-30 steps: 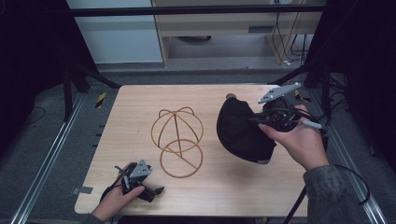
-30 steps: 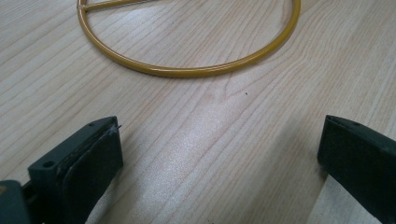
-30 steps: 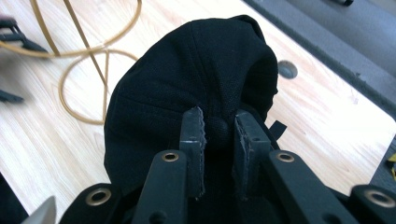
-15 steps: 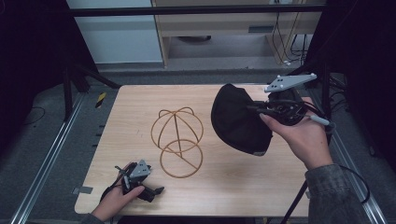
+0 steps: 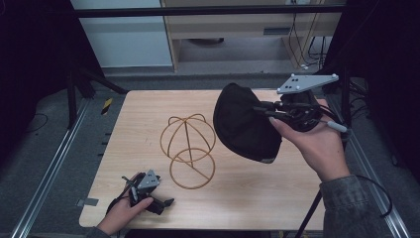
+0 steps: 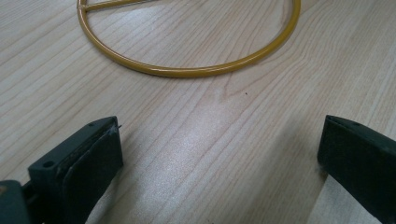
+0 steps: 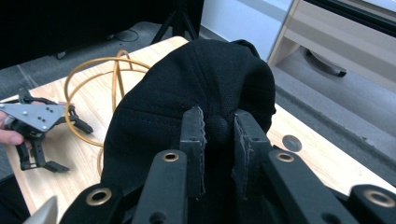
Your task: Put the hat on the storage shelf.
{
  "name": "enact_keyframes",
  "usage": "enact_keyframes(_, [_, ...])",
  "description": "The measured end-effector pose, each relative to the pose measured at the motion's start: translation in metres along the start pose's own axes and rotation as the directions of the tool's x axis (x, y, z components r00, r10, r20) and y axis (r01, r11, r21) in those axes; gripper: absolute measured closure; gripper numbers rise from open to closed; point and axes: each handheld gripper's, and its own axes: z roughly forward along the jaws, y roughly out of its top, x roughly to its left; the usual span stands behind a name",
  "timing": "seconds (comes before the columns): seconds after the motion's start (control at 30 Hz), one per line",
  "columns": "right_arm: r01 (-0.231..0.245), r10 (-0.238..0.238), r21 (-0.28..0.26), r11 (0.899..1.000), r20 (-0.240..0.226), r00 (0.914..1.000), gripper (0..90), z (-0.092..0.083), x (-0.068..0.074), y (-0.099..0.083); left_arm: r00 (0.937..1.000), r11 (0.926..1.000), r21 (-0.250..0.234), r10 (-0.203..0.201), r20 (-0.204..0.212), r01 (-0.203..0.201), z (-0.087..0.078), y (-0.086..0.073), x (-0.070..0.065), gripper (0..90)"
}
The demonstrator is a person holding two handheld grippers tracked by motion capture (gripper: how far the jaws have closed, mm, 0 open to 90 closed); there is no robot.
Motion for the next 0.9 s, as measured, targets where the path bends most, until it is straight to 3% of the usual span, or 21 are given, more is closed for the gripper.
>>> enact_keyframes(0.47, [0.032, -0.033, -0.018, 0.999, -0.025, 0.9992, 76.0, 0.004, 0.014, 0.018, 1.0000, 1.0000, -0.001, -0.002, -0.001, 0.002, 0.000, 0.000, 0.000, 0.0])
enact_keyframes(0.9, [0.082, -0.081, 0.012, 0.997, -0.066, 0.9946, 75.9, 0.028, 0.032, 0.053, 1.0000, 1.0000, -0.001, -0.001, -0.001, 0.001, 0.000, 0.000, 0.000, 0.0])
